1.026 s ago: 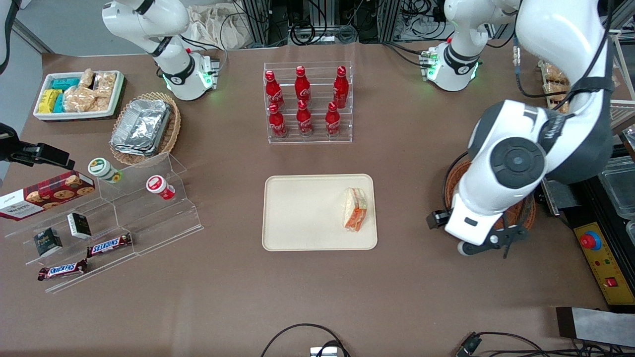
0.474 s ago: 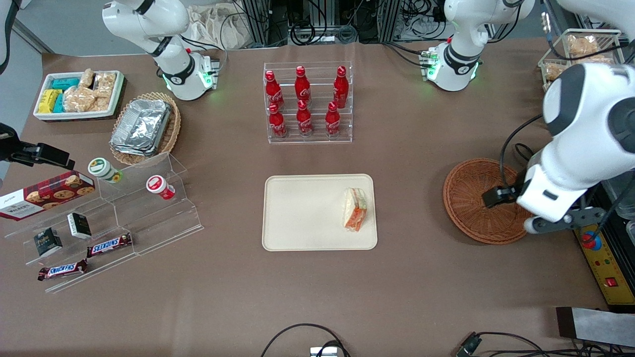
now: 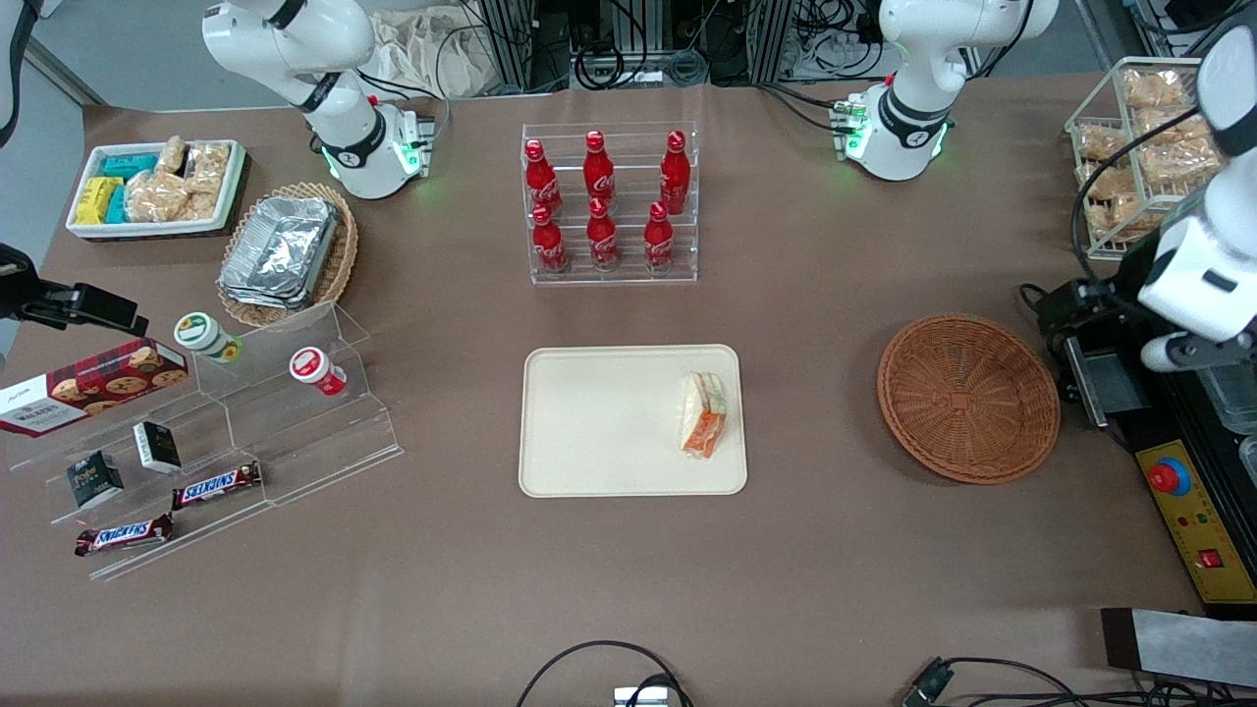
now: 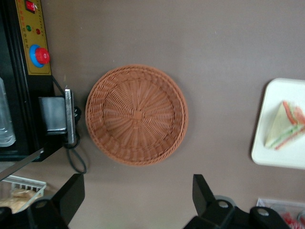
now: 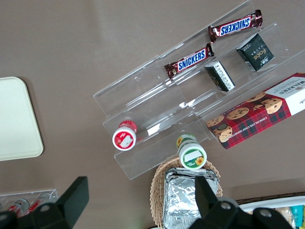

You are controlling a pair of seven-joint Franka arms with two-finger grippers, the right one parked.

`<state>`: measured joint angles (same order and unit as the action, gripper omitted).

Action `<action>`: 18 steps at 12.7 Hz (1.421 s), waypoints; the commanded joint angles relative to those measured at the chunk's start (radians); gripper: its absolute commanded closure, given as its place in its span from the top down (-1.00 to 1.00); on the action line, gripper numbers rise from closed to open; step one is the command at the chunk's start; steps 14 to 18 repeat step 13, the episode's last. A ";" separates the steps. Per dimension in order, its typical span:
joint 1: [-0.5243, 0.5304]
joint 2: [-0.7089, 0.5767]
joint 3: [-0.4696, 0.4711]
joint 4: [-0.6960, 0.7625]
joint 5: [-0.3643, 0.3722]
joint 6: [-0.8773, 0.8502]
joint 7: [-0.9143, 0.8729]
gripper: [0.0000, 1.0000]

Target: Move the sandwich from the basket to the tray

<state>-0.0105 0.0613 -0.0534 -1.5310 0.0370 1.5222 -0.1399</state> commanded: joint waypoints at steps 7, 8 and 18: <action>0.007 -0.126 0.004 -0.032 -0.020 -0.076 0.117 1.00; 0.004 -0.123 0.004 -0.032 -0.020 -0.076 0.106 1.00; 0.001 -0.072 0.001 0.014 -0.022 -0.112 0.086 1.00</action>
